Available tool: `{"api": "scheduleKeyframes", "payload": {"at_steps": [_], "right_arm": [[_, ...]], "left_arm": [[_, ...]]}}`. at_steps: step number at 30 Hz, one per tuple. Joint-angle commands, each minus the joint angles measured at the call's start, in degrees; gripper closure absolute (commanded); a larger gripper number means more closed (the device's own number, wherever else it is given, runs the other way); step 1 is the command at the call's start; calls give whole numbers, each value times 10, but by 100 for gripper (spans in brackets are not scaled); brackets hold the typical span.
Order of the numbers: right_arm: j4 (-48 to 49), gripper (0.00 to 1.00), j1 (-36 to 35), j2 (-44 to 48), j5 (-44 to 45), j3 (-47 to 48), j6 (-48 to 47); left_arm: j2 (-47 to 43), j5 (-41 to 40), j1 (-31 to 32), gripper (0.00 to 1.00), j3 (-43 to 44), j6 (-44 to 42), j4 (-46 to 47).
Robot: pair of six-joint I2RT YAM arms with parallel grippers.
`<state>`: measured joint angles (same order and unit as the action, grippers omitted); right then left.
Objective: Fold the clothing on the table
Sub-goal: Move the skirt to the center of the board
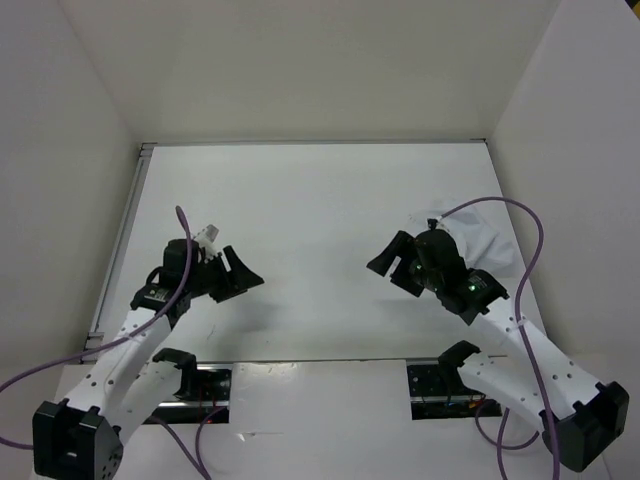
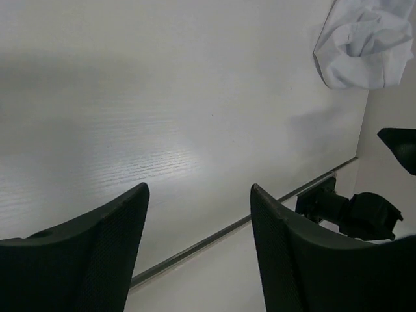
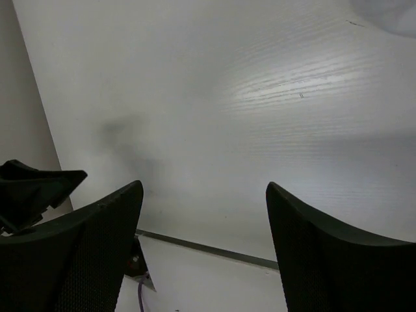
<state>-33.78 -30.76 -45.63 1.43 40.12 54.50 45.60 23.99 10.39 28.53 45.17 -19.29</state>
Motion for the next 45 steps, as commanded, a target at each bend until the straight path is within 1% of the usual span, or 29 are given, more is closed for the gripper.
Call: {"api": "scheduleKeyframes", "payload": {"at_steps": [1, 2, 3, 4, 5, 6, 7, 8, 9, 10, 11, 12, 13, 16, 19, 25, 28, 30, 32, 34, 35, 36, 37, 38, 40, 41, 42, 43, 45], "right_arm": [[14, 19, -3, -43, 17, 66, -3], [4, 19, 8, -59, 50, 89, -13], [-28, 19, 22, -94, 76, 118, -23], [-38, 19, 70, -115, 94, 177, -59], [-38, 19, 102, -159, 110, 207, -84], [-48, 19, 172, -182, 110, 261, -126], [-48, 19, 203, -206, 117, 280, -148], [-42, 19, 233, -232, 117, 296, -162], [-42, 19, 287, -283, 111, 317, -184], [-37, 20, 310, -311, 101, 324, -193], [-37, 20, 328, -339, 101, 332, -200], [-37, 21, 341, -389, 101, 343, -200], [-37, 21, 358, -409, 101, 343, -208], [-37, 23, 364, -465, 154, 356, -208], [-49, 23, 364, -482, 184, 364, -208], [-87, 23, 364, -475, 184, 334, -208], [-103, 27, 364, -475, 172, 311, -214], [-125, 29, 364, -475, 154, 291, -214], [-125, 29, 359, -457, 142, 278, -214], [-137, 42, 359, -439, 118, 268, -208], [-142, 53, 352, -432, 113, 268, -208], [-142, 94, 352, -432, 105, 268, -208], [-150, 100, 346, -432, 105, 274, -202], [-158, 100, 340, -432, 97, 283, -202], [-179, 100, 289, -411, 85, 311, -197], [-185, 100, 258, -404, 85, 357, -197], [-190, 100, 223, -404, 67, 386, -203], [-209, 100, 157, -404, 67, 450, -203], [-218, 100, 104, -425, 32, 501, -213]], "left_arm": [[23, -17, 16, 28, 52, -17, 0], [47, -18, 16, 25, 66, -37, -7], [63, -24, 16, 23, 99, -46, -14], [83, -24, 16, 23, 119, -54, -15], [131, -18, 16, 21, 142, -74, -20], [156, -12, 16, 21, 182, -82, -20], [181, -4, 16, 21, 200, -88, -20], [228, 7, 16, 21, 215, -103, -20], [248, 24, 22, 21, 229, -103, -20], [274, 31, 28, 21, 244, -112, -20], [280, 31, 28, 21, 245, -112, -14], [280, 37, 35, 21, 245, -118, -14], [280, 37, 40, 21, 245, -118, 0], [266, 47, 40, 21, 226, -112, 15], [266, 48, 40, 21, 213, -112, 15], [277, 48, 40, 21, 208, -106, 15], [289, 42, 40, 21, 208, -101, 21], [298, 42, 40, 21, 208, -101, 21], [304, 42, 40, 21, 213, -101, 15], [304, 42, 40, 21, 218, -101, 15], [309, 42, 40, 21, 218, -101, 15], [309, 42, 40, 21, 218, -101, 15], [309, 42, 40, 21, 218, -101, 15], [315, 42, 40, 21, 224, -106, 15], [315, 42, 40, 22, 224, -106, 15], [321, 42, 40, 22, 224, -106, 15], [321, 42, 40, 22, 231, -111, 15], [329, 33, 40, 22, 236, -112, 15], [337, 15, 40, 22, 247, -112, -7]]}}
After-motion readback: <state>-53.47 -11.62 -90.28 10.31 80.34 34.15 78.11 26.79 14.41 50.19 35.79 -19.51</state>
